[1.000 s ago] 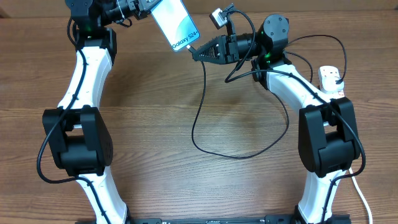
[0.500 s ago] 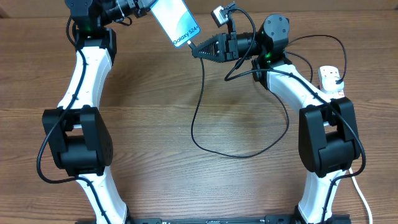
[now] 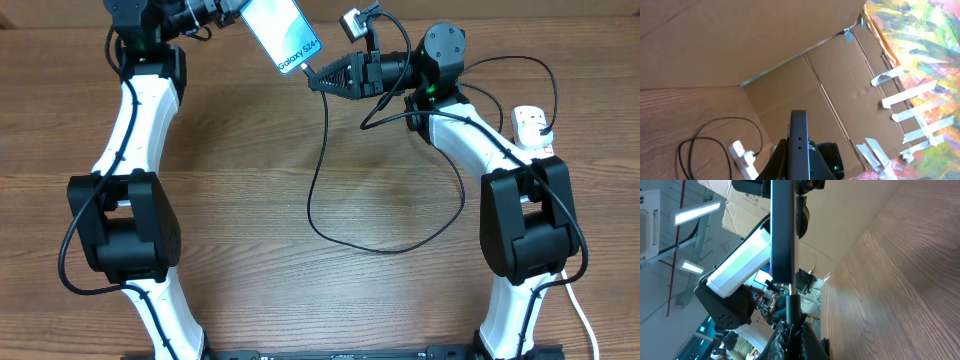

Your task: Plug charger to phone and switch on socket

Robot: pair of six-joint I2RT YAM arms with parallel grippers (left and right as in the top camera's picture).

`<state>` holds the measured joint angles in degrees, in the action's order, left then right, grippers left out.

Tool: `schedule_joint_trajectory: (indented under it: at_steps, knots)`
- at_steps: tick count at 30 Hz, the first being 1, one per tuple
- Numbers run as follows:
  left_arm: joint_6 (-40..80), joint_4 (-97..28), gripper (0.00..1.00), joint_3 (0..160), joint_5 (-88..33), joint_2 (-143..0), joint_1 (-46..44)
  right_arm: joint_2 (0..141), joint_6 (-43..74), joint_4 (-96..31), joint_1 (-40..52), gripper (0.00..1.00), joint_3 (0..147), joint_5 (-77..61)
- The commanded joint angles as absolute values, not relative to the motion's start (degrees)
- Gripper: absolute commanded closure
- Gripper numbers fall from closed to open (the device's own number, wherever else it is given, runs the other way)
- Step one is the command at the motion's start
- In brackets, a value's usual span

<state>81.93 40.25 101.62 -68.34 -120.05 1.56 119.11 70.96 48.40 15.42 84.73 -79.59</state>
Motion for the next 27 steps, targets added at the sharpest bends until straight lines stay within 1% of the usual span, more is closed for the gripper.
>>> schedule_joint_trajectory:
  at_steps: [1, 27]
  knots:
    - [82.7, 40.5, 0.96, 102.4, -68.8, -119.3, 2.2, 119.3, 71.5, 48.8, 15.4, 0.96, 84.6, -77.6]
    - [82.2, 40.5, 0.96, 102.4, -69.0, -119.3, 1.5, 119.3, 71.6, 48.8, 15.4, 0.96, 84.6, -77.6]
